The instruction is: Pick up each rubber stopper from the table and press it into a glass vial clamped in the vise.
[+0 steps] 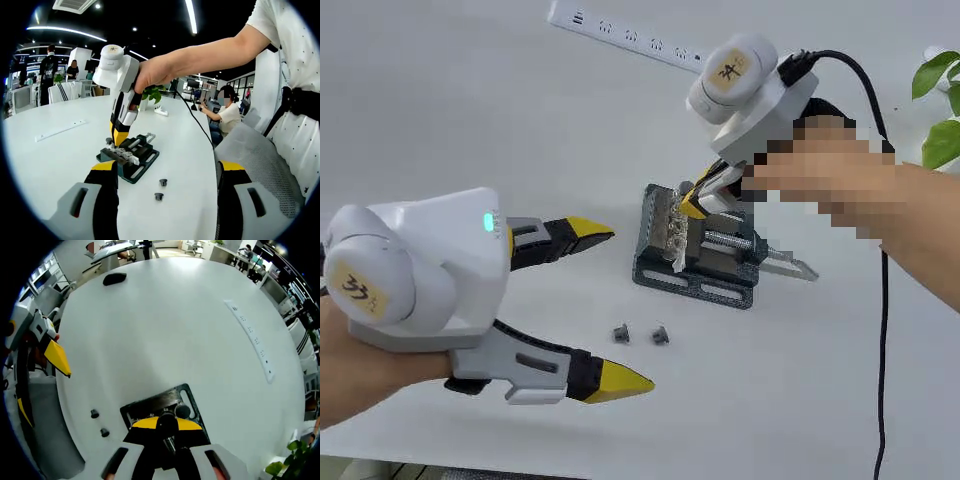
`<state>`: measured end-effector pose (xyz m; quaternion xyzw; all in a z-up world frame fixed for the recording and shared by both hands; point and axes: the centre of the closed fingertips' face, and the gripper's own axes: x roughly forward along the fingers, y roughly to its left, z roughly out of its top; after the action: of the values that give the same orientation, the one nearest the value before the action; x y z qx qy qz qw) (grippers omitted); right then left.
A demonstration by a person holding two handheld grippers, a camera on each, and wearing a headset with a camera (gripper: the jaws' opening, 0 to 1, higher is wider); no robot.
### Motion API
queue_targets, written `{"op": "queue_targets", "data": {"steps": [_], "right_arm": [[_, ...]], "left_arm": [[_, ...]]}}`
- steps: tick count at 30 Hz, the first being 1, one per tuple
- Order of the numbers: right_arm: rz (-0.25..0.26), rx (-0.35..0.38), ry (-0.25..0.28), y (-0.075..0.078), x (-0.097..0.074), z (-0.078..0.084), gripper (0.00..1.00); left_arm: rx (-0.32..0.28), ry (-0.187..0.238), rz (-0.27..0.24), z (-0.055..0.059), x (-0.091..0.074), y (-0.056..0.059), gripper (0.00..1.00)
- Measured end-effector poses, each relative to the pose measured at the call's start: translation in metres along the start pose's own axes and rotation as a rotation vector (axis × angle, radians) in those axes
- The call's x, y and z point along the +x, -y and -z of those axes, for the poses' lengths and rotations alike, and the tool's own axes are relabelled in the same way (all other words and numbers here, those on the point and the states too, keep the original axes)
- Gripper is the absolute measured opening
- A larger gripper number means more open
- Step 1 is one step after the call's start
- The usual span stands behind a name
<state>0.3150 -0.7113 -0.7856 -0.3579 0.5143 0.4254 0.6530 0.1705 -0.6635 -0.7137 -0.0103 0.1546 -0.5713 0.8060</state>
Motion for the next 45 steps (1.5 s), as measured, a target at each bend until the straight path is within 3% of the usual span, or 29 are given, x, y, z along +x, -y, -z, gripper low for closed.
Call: {"op": "queue_targets", "data": {"steps": [21,35,45], "right_arm": [[-0.009,0.022,0.045,-0.003,-0.001,-0.002,0.1],[0.009,0.035,0.104,0.002,-0.023,0.006,0.1],[0.003,0.024,0.138,0.002,-0.022,0.0,0.06]], "left_arm": [[-0.007,-0.008,0.003,0.002,0.001,0.001,0.8],[-0.003,-0.02,0.002,0.003,0.0,0.002,0.8],[-0.003,-0.026,0.003,0.002,0.001,0.003,0.8]]}}
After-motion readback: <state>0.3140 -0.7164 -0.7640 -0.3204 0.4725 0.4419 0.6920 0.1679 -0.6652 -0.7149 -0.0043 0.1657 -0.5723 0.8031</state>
